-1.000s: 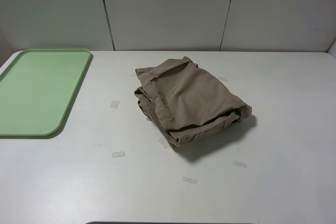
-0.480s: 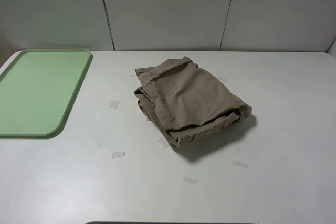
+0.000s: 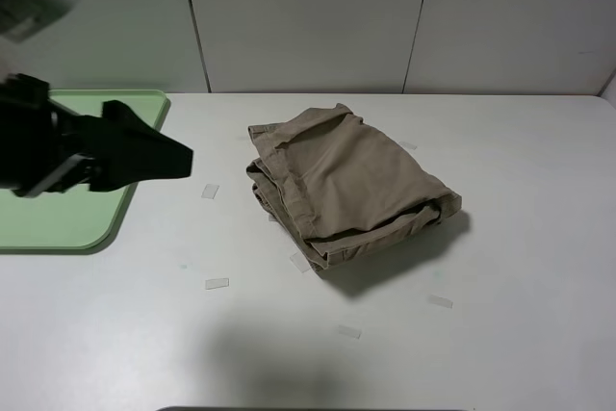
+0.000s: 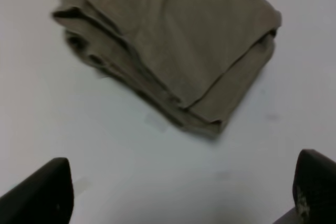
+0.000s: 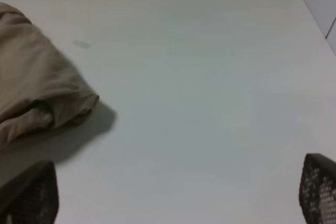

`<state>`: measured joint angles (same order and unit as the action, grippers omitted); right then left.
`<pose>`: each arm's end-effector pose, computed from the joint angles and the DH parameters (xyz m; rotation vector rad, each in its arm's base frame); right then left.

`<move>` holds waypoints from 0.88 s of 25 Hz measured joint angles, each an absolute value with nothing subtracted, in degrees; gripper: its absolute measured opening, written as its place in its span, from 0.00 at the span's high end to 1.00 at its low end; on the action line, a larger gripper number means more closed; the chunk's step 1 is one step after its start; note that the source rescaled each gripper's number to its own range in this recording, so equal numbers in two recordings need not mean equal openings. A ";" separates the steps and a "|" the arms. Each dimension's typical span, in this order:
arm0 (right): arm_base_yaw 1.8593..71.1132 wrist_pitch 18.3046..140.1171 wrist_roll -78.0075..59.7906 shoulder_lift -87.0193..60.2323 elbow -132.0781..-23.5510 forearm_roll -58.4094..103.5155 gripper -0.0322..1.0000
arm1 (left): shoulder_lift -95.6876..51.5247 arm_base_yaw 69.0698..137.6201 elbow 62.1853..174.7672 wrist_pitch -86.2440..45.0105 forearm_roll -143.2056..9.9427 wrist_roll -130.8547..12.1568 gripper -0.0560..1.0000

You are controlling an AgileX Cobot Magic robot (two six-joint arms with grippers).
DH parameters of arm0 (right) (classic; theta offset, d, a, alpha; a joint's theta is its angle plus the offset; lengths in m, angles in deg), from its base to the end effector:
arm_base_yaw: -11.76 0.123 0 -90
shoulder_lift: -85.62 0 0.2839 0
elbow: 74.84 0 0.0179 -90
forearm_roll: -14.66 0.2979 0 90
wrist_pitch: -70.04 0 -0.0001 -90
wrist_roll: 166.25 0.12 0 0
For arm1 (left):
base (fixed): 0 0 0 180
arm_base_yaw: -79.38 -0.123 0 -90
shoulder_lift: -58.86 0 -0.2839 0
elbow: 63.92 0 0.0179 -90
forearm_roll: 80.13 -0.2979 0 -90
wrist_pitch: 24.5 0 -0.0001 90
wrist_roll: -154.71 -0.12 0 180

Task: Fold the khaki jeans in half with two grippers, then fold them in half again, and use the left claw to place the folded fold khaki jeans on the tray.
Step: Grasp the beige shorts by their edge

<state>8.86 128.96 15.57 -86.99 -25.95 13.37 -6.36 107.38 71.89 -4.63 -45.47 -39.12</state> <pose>0.0646 -0.0056 0.2886 0.0834 2.0089 -0.0388 0.2214 -0.1441 0.2294 0.2860 2.2492 -0.6648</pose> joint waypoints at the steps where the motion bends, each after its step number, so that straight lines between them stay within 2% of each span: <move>1: 8.86 128.96 15.57 -86.99 -25.95 13.37 0.00 | -8.76 107.38 71.89 -5.81 -40.77 -43.44 0.13; 7: 8.86 128.96 15.57 -86.99 -25.95 13.37 0.00 | -20.43 106.52 71.89 -7.89 -18.53 -65.32 0.13; 15: 8.86 128.96 15.57 -86.99 -25.95 13.37 0.00 | -33.71 100.54 71.93 -7.76 -8.09 -74.28 0.13; 22: 8.86 128.96 15.57 -86.99 -25.95 13.37 0.00 | -42.16 99.93 72.68 -7.26 9.90 -89.81 0.13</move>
